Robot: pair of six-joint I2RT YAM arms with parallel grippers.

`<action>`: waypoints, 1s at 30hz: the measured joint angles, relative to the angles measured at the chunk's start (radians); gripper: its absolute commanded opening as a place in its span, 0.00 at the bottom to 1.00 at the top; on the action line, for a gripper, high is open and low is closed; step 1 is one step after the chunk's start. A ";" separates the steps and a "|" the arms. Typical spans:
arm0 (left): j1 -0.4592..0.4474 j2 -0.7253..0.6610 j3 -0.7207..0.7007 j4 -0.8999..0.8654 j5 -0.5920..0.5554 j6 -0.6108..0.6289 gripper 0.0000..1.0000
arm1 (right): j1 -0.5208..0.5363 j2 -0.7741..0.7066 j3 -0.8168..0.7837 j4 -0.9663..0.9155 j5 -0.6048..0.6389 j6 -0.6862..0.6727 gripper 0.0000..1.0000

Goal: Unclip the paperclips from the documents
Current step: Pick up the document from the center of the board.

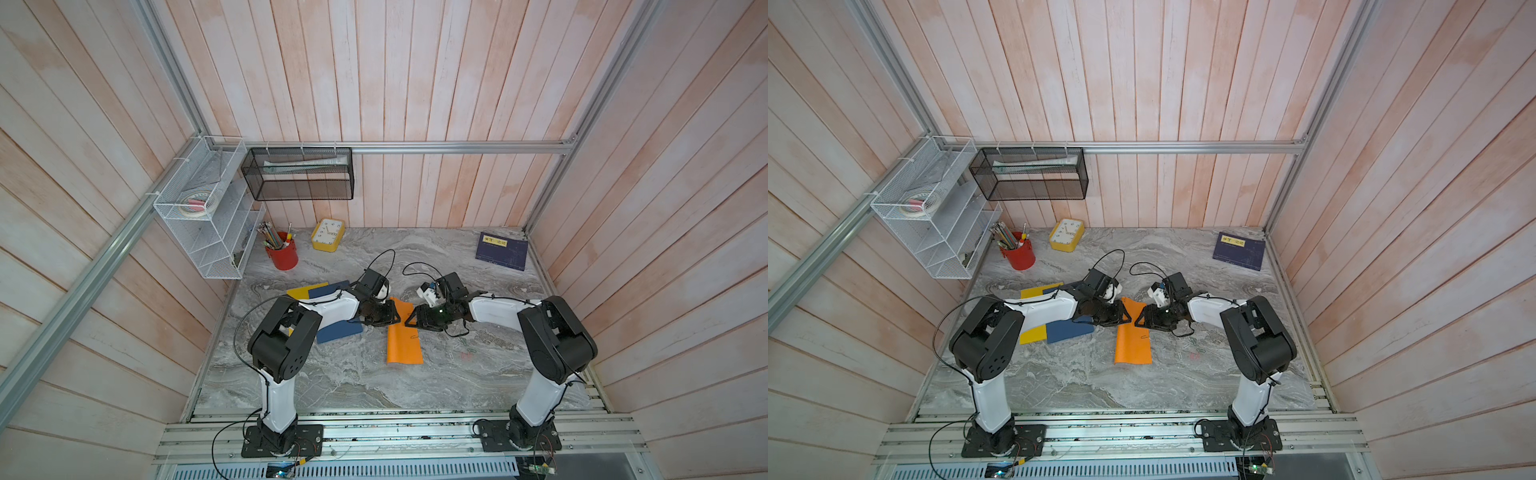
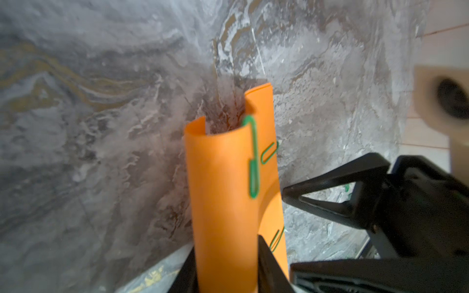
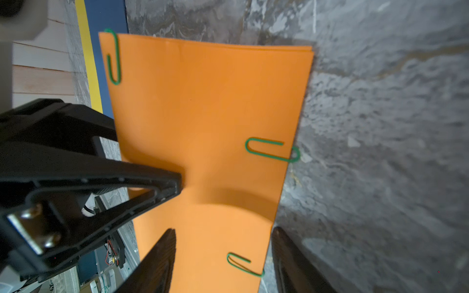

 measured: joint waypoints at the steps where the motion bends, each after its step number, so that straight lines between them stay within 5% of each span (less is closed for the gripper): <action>1: 0.000 -0.005 0.000 0.003 0.000 0.001 0.29 | -0.005 -0.006 -0.008 0.002 -0.003 0.000 0.62; 17: 0.025 -0.123 0.000 0.034 0.074 0.012 0.23 | -0.203 -0.225 -0.137 0.068 -0.102 -0.017 0.63; 30: 0.031 -0.227 0.000 0.043 0.182 0.022 0.21 | -0.211 -0.277 -0.170 0.262 -0.259 -0.028 0.63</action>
